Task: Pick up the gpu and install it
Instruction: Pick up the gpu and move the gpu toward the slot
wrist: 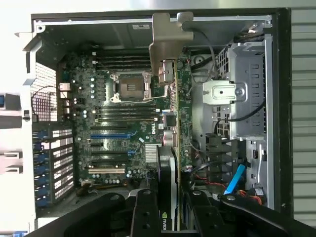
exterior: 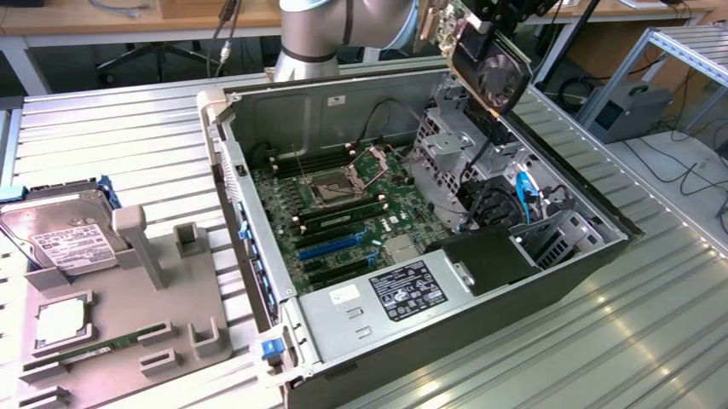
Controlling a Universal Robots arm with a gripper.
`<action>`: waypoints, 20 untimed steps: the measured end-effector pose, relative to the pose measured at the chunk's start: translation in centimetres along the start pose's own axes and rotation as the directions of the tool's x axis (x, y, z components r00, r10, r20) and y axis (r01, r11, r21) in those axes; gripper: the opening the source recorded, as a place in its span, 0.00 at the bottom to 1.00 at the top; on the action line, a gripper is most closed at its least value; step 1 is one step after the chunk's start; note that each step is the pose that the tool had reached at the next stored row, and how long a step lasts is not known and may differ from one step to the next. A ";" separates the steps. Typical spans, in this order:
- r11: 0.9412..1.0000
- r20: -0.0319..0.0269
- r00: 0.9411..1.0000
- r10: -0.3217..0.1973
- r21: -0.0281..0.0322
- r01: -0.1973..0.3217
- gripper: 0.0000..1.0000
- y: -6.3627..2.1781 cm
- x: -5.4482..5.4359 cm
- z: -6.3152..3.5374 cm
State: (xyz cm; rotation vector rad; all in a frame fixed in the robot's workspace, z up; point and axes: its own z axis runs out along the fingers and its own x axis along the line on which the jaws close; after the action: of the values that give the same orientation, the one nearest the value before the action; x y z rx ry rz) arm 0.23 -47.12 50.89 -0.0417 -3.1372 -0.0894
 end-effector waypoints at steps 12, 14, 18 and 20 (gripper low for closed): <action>1.000 0.000 1.000 0.000 0.000 0.000 0.27 -0.08 -0.8 1.80; 1.000 0.000 1.000 0.000 0.000 0.000 0.27 -0.11 -0.8 2.27; 1.000 0.000 1.000 0.000 0.000 0.000 0.27 -0.17 -0.8 3.36; 1.000 0.000 1.000 0.000 0.000 0.000 0.27 -0.19 -0.8 3.78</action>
State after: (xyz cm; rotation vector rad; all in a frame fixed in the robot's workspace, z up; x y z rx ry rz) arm 1.03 -47.11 47.10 -0.0414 -3.1372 -0.0890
